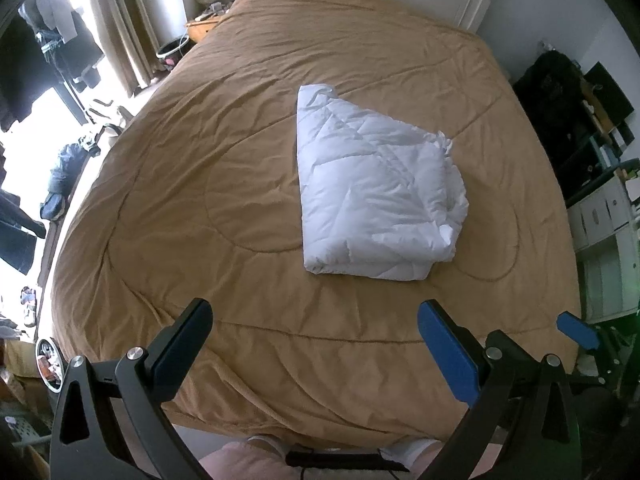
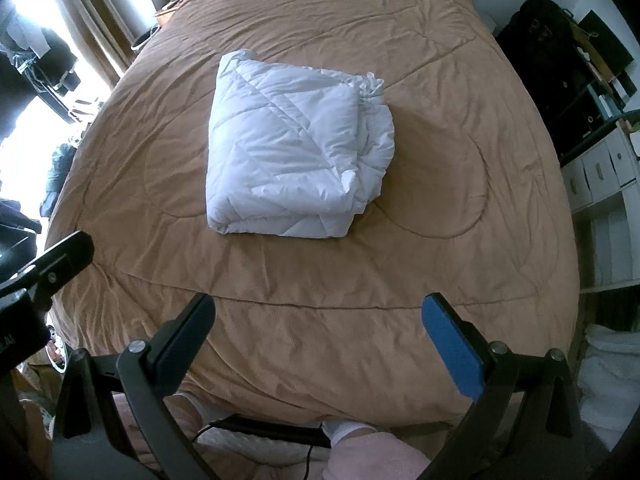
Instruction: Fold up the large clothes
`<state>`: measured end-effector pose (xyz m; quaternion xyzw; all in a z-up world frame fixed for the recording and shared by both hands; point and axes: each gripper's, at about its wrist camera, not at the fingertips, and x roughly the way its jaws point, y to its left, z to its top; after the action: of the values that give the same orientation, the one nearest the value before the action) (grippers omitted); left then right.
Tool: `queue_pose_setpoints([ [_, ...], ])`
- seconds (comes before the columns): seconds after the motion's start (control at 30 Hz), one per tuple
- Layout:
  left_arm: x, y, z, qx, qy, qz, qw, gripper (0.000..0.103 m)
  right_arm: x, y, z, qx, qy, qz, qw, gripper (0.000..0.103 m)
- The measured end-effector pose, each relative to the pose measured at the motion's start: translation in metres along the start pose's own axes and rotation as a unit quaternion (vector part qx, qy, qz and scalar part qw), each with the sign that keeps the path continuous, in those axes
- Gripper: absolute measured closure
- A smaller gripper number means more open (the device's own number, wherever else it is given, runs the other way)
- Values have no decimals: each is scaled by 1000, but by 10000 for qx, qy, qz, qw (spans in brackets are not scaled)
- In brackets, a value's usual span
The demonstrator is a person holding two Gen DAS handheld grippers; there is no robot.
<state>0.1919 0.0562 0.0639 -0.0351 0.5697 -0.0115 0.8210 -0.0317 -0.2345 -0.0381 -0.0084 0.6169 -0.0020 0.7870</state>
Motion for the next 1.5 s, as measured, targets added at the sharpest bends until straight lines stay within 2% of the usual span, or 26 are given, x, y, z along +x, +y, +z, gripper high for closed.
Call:
queue_pose_setpoints([
  [1.5,1,-1,-6,3,113,17,9999,1,6,1,-2,-35,131,-8,9999,0],
])
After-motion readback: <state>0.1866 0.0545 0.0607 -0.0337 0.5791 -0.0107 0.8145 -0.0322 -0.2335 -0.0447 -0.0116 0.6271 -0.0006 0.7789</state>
